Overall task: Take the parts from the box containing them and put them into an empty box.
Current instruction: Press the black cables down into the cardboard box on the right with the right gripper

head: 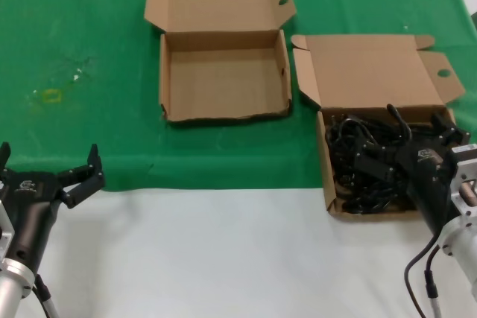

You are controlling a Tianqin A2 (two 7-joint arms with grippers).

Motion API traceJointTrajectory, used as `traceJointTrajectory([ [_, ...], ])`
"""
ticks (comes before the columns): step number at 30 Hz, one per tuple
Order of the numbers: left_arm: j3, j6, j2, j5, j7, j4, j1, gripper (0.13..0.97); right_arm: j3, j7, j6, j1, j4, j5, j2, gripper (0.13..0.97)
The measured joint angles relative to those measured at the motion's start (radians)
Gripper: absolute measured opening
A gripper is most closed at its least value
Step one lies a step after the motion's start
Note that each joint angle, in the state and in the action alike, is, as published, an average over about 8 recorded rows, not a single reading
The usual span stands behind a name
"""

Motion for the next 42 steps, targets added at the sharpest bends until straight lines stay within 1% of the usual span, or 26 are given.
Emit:
traceJointTrajectory([
  [19, 0.000, 0.000, 0.000, 0.000, 0.000, 0.000, 0.000, 0.966, 0.000, 0.000, 0.000, 0.000, 0.000, 0.000, 0.000, 0.966],
  [28, 0.000, 0.000, 0.000, 0.000, 0.000, 0.000, 0.000, 0.939, -0.001, 0.000, 0.000, 0.000, 0.000, 0.000, 0.001, 0.966],
  [36, 0.000, 0.000, 0.000, 0.000, 0.000, 0.000, 0.000, 0.839, -0.037, 0.015, 0.002, 0.002, 0.008, 0.009, 0.046, 0.966],
  [37, 0.000, 0.000, 0.000, 0.000, 0.000, 0.000, 0.000, 0.839, -0.045, 0.019, 0.003, 0.003, 0.009, 0.012, 0.058, 0.966],
  [42, 0.000, 0.000, 0.000, 0.000, 0.000, 0.000, 0.000, 0.732, -0.107, 0.056, 0.013, 0.010, 0.015, 0.050, 0.141, 0.966],
])
